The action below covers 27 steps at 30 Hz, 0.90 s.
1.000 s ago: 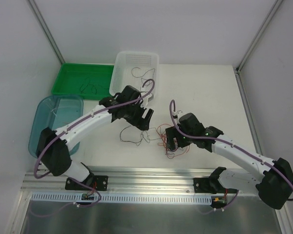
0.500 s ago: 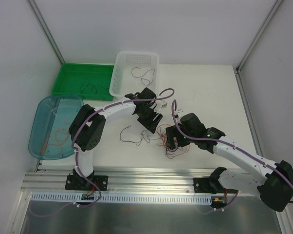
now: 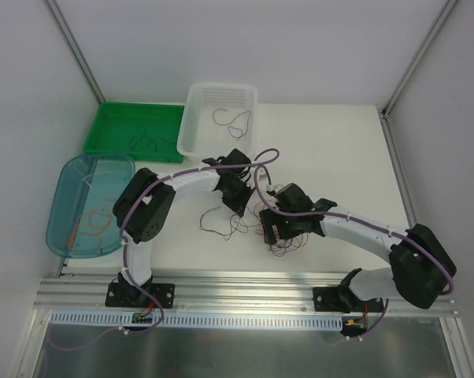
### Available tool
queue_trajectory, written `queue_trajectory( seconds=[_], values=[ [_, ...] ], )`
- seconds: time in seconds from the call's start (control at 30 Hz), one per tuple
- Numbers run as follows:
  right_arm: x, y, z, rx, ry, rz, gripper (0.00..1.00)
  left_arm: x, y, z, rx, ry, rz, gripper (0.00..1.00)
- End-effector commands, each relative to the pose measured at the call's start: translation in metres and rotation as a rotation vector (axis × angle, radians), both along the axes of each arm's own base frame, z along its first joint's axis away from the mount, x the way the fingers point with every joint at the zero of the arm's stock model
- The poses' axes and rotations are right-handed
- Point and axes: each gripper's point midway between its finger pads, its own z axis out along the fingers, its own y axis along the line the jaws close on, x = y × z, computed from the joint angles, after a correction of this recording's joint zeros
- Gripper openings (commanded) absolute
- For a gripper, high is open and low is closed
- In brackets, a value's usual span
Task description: Untangle the cables
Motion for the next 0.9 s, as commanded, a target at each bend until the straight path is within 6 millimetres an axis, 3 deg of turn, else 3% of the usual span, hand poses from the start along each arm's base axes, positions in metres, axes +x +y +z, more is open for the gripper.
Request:
queue_trajectory(
  seconds=[0.0, 0.13, 0.23, 0.27, 0.37, 0.4, 0.5, 0.63, 0.77, 0.87],
  values=[
    [0.007, 0.012, 0.003, 0.002, 0.027, -0.006, 0.87, 0.009, 0.006, 0.043, -0.045, -0.099, 0.077, 0.0],
    [0.008, 0.011, -0.008, -0.041, 0.063, -0.019, 0.8, 0.01, 0.023, 0.087, -0.072, -0.195, 0.184, 0.0],
    [0.009, 0.004, -0.014, -0.082, 0.084, -0.054, 0.67, 0.007, 0.04, 0.115, -0.095, -0.237, 0.263, 0.0],
    [0.01, 0.002, -0.015, -0.093, 0.086, -0.069, 0.55, 0.008, 0.046, 0.121, -0.089, -0.254, 0.292, 0.0],
    [0.011, -0.004, -0.017, -0.108, 0.094, -0.099, 0.36, 0.004, 0.071, 0.139, -0.078, -0.283, 0.378, 0.0],
    [0.012, -0.007, -0.017, -0.101, 0.097, -0.117, 0.24, 0.006, 0.081, 0.143, -0.057, -0.304, 0.422, 0.0],
    [0.015, -0.017, -0.014, -0.082, 0.088, -0.165, 0.06, 0.006, 0.117, 0.153, -0.005, -0.332, 0.553, 0.0],
    [0.015, -0.046, -0.01, -0.079, 0.068, -0.249, 0.01, 0.003, 0.167, 0.173, 0.048, -0.384, 0.712, 0.0],
    [0.023, -0.102, 0.002, -0.095, 0.029, -0.446, 0.01, -0.003, 0.201, 0.191, 0.066, -0.429, 0.823, 0.0],
    [0.027, -0.124, 0.024, -0.037, -0.023, -0.528, 0.01, -0.008, 0.211, 0.203, 0.041, -0.453, 0.868, 0.0]
  ],
)
